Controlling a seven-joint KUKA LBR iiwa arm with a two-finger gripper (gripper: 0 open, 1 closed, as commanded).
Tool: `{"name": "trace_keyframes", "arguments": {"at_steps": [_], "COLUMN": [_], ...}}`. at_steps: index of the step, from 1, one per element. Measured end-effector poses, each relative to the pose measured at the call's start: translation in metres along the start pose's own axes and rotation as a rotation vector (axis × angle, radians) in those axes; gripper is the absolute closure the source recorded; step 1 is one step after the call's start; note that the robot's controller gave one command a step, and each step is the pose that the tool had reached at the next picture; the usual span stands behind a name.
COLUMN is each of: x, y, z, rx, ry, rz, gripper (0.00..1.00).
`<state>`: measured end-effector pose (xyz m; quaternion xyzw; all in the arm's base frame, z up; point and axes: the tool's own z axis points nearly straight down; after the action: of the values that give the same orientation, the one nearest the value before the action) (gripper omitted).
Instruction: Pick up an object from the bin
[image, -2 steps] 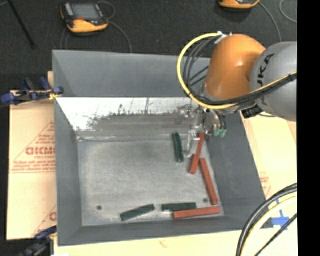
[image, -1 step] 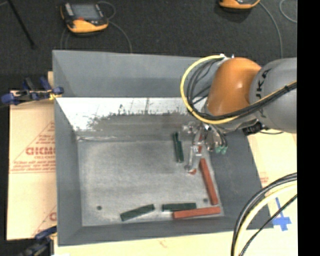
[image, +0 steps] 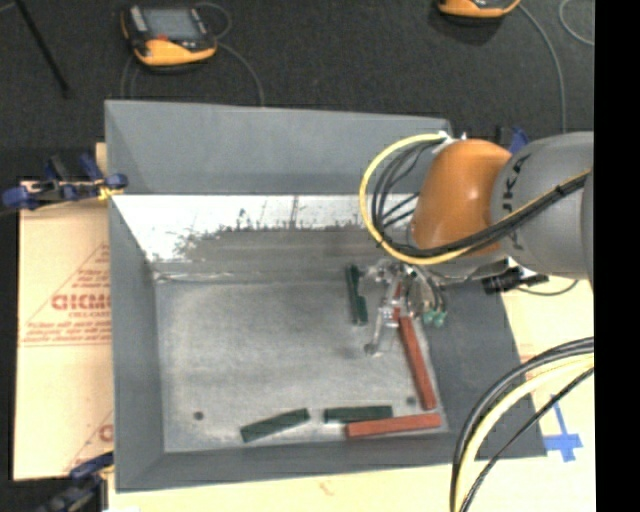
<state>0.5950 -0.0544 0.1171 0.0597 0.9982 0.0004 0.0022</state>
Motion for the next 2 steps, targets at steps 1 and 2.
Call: {"name": "trace_keyframes", "arguments": {"at_steps": [1,2], "x": [0.003,-0.019], "y": [-0.001,-0.018], "z": [0.006,0.023], "rx": [0.001,0.002], "ry": [0.003,-0.002], "rz": [-0.009,-0.281], "gripper": [0.00,0.00]}}
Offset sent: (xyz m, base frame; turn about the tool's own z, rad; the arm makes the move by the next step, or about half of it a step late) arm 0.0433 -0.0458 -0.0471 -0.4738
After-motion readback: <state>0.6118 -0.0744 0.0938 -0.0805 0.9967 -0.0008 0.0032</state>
